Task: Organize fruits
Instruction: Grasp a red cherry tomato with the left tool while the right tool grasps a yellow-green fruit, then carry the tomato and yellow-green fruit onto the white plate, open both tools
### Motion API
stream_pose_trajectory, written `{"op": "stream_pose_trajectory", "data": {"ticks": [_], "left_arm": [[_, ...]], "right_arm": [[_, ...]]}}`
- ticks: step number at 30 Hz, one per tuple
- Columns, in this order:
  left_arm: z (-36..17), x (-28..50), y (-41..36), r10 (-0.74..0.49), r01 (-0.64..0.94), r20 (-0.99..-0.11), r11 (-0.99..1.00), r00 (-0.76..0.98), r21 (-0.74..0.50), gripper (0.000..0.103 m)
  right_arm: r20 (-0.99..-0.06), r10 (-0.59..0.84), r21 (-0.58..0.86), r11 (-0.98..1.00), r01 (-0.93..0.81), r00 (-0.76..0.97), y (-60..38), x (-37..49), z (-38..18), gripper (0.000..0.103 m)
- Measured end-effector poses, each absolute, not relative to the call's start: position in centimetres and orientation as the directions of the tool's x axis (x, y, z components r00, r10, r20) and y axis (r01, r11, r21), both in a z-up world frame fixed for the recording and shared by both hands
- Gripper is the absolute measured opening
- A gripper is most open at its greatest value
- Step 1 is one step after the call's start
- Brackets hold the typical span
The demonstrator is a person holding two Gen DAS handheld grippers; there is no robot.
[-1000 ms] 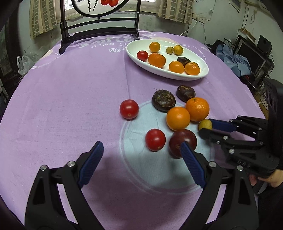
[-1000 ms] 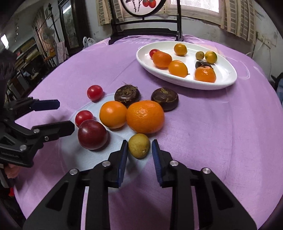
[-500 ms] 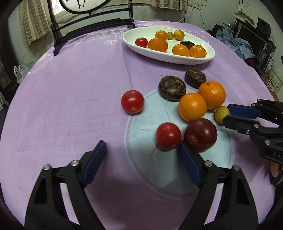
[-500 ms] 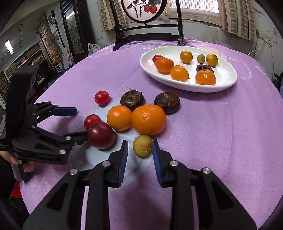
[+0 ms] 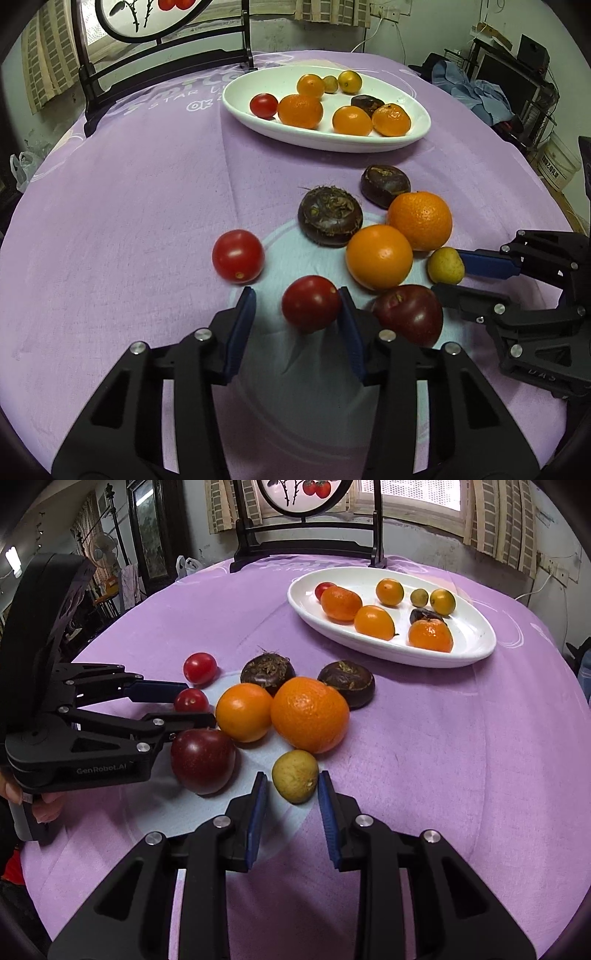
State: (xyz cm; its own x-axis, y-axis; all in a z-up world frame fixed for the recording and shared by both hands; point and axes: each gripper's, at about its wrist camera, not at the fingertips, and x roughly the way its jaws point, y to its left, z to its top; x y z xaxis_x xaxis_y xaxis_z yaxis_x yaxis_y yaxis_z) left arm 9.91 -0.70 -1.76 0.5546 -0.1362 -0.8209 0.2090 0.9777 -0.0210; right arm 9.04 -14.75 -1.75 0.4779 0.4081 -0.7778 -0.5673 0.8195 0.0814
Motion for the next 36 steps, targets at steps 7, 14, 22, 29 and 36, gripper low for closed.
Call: {"op": "stream_pose_trajectory", "data": {"ticks": [7, 14, 22, 29, 36], "left_arm": [[-1.7, 10.3, -0.5, -0.148, 0.203, -0.822, 0.978, 0.55, -0.04, 0.051], [-1.7, 10.2, -0.2, -0.166, 0.211, -0.815, 0.976, 0.555, -0.055, 0.06], [-1.8, 10.9, -1.8, -0.151, 0.25, -0.811, 0.968, 0.565, -0.007, 0.037], [-1.4, 10.7, -1.9, -0.152, 0.251, -0.809, 0.968, 0.567, -0.006, 0.028], [1.1, 8.9, -0.4, -0.144, 0.221, -0.783, 0.975, 0.605, -0.008, 0.028]], "right_arm": [[-0.779, 0.373, 0.043, 0.834, -0.55, 0.504, -14.2, 9.1, -1.7, 0.025], [-0.771, 0.42, 0.109, 0.828, -0.55, 0.478, -14.9, 9.2, -1.4, 0.025], [-0.771, 0.431, 0.121, 0.822, -0.556, 0.469, -15.0, 9.2, -1.3, 0.025], [-0.759, 0.437, 0.129, 0.827, -0.547, 0.483, -15.5, 9.1, -0.9, 0.025], [-0.697, 0.47, 0.176, 0.844, -0.507, 0.541, -17.3, 8.9, 1.1, 0.025]]}}
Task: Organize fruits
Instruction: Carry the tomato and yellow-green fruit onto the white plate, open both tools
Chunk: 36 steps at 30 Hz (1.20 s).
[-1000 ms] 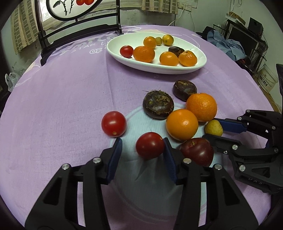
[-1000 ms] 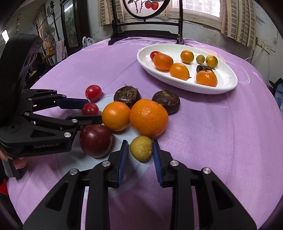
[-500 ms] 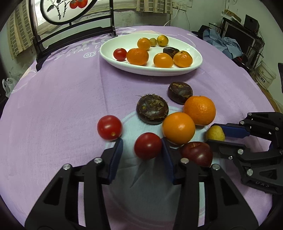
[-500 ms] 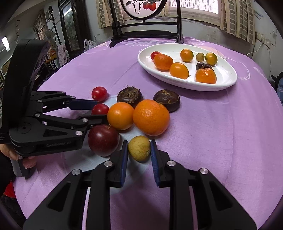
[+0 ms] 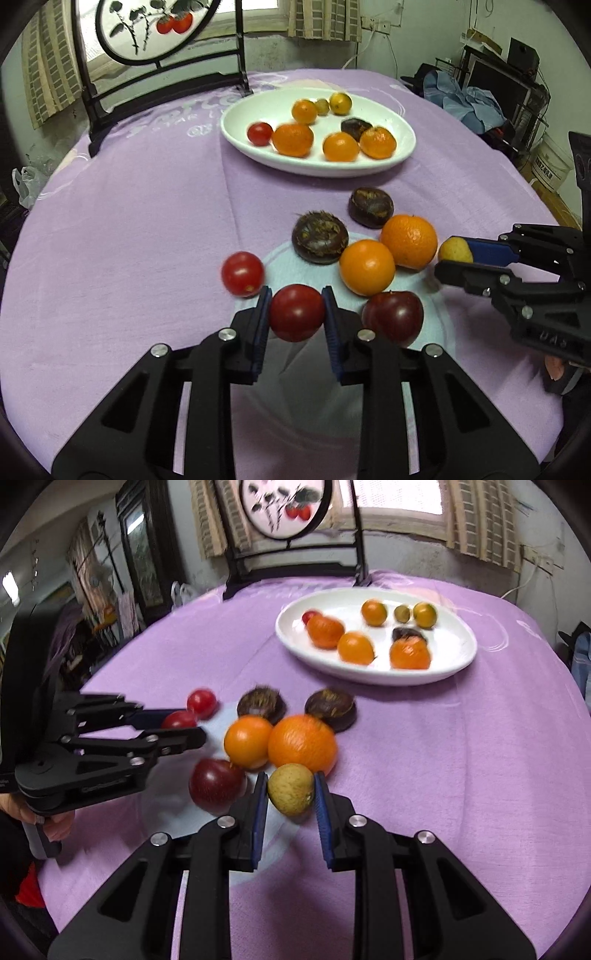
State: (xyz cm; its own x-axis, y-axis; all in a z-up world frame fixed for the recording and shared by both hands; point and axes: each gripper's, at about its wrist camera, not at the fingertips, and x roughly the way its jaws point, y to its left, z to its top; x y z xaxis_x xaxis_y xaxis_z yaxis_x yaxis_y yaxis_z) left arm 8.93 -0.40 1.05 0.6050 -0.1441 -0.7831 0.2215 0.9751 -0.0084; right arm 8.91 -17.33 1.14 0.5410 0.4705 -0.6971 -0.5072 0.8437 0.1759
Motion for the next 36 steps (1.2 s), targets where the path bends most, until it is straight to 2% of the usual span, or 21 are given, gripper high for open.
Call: {"op": "stream_pose_trajectory", "data": {"ticks": [5, 11, 19, 27, 28, 29, 31, 36], "left_arm": [[4.7, 9.5, 0.0, -0.166, 0.213, -0.748, 0.976, 0.643, -0.033, 0.028], [7.2, 14.3, -1.3, -0.181, 0.209, -0.731, 0.976, 0.658, -0.053, 0.028], [4.9, 23.0, -3.1, -0.127, 0.128, -0.774, 0.99, 0.62, -0.061, 0.028], [3.1, 27.6, -2.9, -0.107, 0.06, -0.795, 0.994, 0.597, -0.089, 0.028], [2.9, 27.9, -2.8, -0.114, 0.054, -0.799, 0.993, 0.591, -0.102, 0.034], [2.8, 28.2, -2.7, -0.129, 0.044, -0.8, 0.991, 0.586, -0.128, 0.055], [3.1, 28.1, -2.2, -0.132, 0.007, -0.783, 0.987, 0.608, -0.162, 0.069], [4.1, 27.0, -1.9, -0.146, 0.021, -0.767, 0.985, 0.625, -0.17, 0.071]], "right_arm": [[-0.646, 0.482, 0.21, 0.858, -0.469, 0.592, -18.5, 9.5, 3.7, 0.025], [-0.615, 0.451, 0.161, 0.875, -0.457, 0.647, -18.4, 13.9, 7.2, 0.025], [-0.641, 0.467, 0.278, 0.881, -0.383, 0.609, -18.1, 23.1, 5.3, 0.025], [-0.666, 0.47, 0.326, 0.882, -0.341, 0.579, -17.5, 26.7, 2.9, 0.026], [-0.664, 0.478, 0.344, 0.878, -0.333, 0.575, -17.6, 26.9, 2.8, 0.026], [-0.658, 0.483, 0.361, 0.876, -0.321, 0.578, -17.8, 27.0, 2.7, 0.026], [-0.642, 0.497, 0.392, 0.867, -0.308, 0.584, -18.4, 26.9, 2.7, 0.029], [-0.634, 0.513, 0.398, 0.858, -0.324, 0.579, -19.1, 25.4, 3.3, 0.029]]}}
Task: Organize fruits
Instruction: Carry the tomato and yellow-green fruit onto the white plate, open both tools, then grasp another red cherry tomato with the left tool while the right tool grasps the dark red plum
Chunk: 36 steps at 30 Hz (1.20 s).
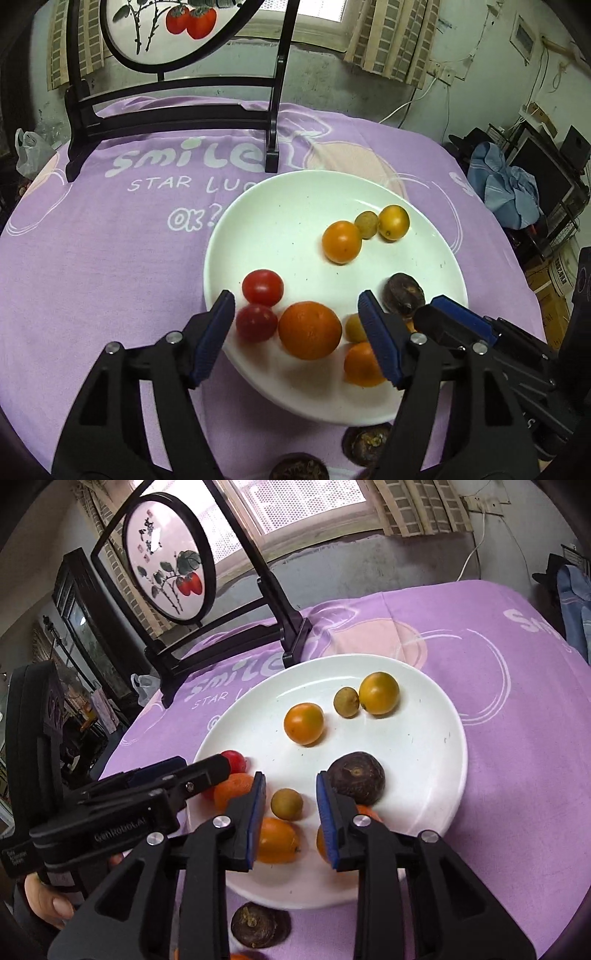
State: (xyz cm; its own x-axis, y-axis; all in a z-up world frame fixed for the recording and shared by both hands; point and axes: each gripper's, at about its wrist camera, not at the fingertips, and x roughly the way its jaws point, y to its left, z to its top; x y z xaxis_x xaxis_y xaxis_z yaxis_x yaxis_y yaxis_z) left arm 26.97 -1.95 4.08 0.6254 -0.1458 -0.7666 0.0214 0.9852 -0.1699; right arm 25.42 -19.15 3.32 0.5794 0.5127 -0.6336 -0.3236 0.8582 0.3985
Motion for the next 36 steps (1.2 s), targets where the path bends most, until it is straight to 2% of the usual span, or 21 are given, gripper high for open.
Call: {"op": "stream_pose_trajectory", "data": {"ticks": [5, 6, 7, 10, 12, 14, 18, 19, 27, 36], "left_arm": [[4.9, 24.8, -1.0, -0.152, 0.02, -0.763, 0.984, 0.628, -0.179, 0.073], [5.1, 24.2, -0.7, -0.153, 0.017, -0.763, 0.983, 0.628, -0.184, 0.075], [5.1, 23.8, -0.5, -0.15, 0.011, -0.762, 0.983, 0.63, -0.184, 0.083], [5.5, 21.5, 0.3, -0.131, 0.0, -0.746, 0.985, 0.653, -0.173, 0.085], [5.7, 19.8, 0.8, -0.13, 0.015, -0.738, 0.987, 0.662, -0.16, 0.085], [5.7, 18.3, 1.3, -0.124, 0.022, -0.735, 0.989, 0.666, -0.147, 0.085], [5.2, 15.4, 2.0, -0.109, 0.038, -0.737, 0.993, 0.667, -0.113, 0.085], [5.0, 14.8, 2.1, -0.106, 0.041, -0.739, 0.994, 0.665, -0.106, 0.085], [2.1, 11.8, 3.4, -0.072, 0.038, -0.776, 0.997, 0.627, -0.063, 0.085], [-0.9, 11.8, 3.6, -0.063, 0.04, -0.808, 0.998, 0.586, -0.049, 0.084]], "right_arm": [[-0.638, 0.528, 0.407, 0.849, -0.337, 0.56, -19.8, 23.1, 3.7, 0.029], [-0.639, 0.526, 0.404, 0.851, -0.337, 0.562, -19.9, 22.7, 3.7, 0.029], [-0.641, 0.522, 0.399, 0.853, -0.337, 0.562, -20.0, 22.0, 3.7, 0.03], [-0.648, 0.513, 0.382, 0.858, -0.343, 0.562, -20.4, 19.8, 3.6, 0.031], [-0.652, 0.511, 0.378, 0.86, -0.344, 0.561, -20.6, 18.6, 3.5, 0.035], [-0.652, 0.5, 0.366, 0.866, -0.342, 0.57, -20.9, 17.1, 3.5, 0.053], [-0.662, 0.459, 0.304, 0.887, -0.348, 0.592, -20.7, 14.4, 3.4, 0.056], [-0.664, 0.455, 0.302, 0.889, -0.344, 0.594, -20.7, 13.7, 3.3, 0.061], [-0.69, 0.406, 0.213, 0.905, -0.367, 0.6, -19.5, 11.0, 2.2, 0.061], [-0.702, 0.414, 0.237, 0.903, -0.358, 0.579, -19.7, 11.2, 0.6, 0.061]]}}
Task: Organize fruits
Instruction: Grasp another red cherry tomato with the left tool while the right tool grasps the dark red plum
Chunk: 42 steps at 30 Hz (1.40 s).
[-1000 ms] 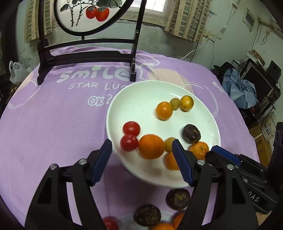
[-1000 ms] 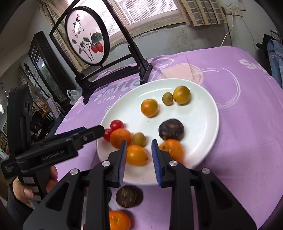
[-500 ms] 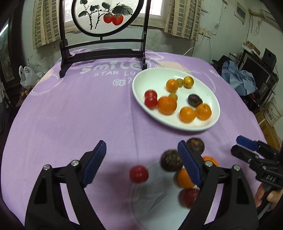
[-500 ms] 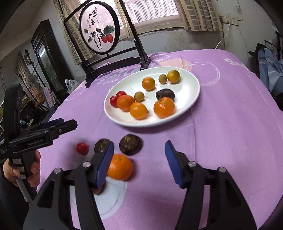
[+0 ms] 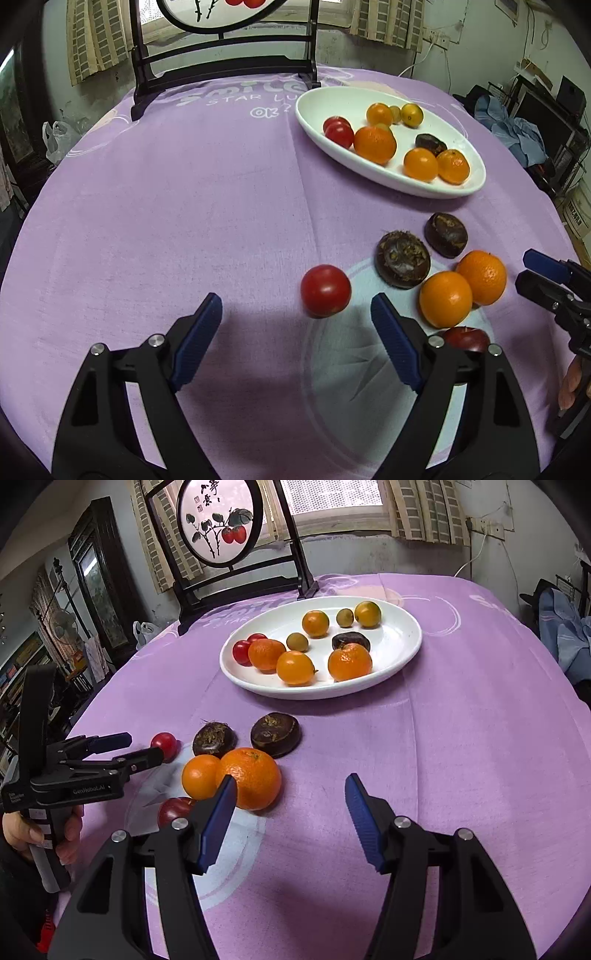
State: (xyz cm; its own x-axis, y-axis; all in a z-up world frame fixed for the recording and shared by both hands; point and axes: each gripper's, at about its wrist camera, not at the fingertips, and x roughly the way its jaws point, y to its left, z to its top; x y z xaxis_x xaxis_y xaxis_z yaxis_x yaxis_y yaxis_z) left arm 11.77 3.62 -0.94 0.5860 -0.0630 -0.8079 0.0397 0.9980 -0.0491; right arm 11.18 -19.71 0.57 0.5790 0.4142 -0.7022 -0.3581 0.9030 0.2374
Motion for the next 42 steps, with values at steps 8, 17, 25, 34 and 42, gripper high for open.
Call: {"op": "stream_pose_trajectory", "data": {"ticks": [8, 17, 25, 34, 42], "left_arm": [[-2.2, 12.8, 3.1, -0.046, 0.042, -0.811, 0.999, 0.584, -0.027, 0.062], [-1.8, 12.1, 2.9, -0.089, 0.085, -0.793, 0.995, 0.602, -0.048, 0.03], [-1.7, 11.4, 3.1, -0.119, 0.106, -0.797, 0.992, 0.592, -0.069, 0.03], [-1.7, 11.3, 3.5, -0.135, 0.104, -0.802, 0.99, 0.582, -0.091, 0.03], [-1.8, 11.3, 3.1, -0.119, 0.11, -0.797, 0.992, 0.592, -0.066, 0.03]], "right_arm": [[-0.7, 0.436, 0.246, 0.891, -0.382, 0.566, -19.4, 10.8, 0.4, 0.061], [-0.723, 0.451, 0.179, 0.854, -0.489, 0.524, -16.8, 8.5, 1.4, 0.061], [-0.781, 0.397, 0.093, 0.838, -0.538, 0.482, -12.1, 6.8, 0.2, 0.061], [-0.804, 0.345, 0.091, 0.877, -0.473, 0.485, -9.4, 8.5, -1.9, 0.061], [-0.781, 0.387, 0.133, 0.87, -0.475, 0.491, -10.4, 7.8, -1.1, 0.039]]}}
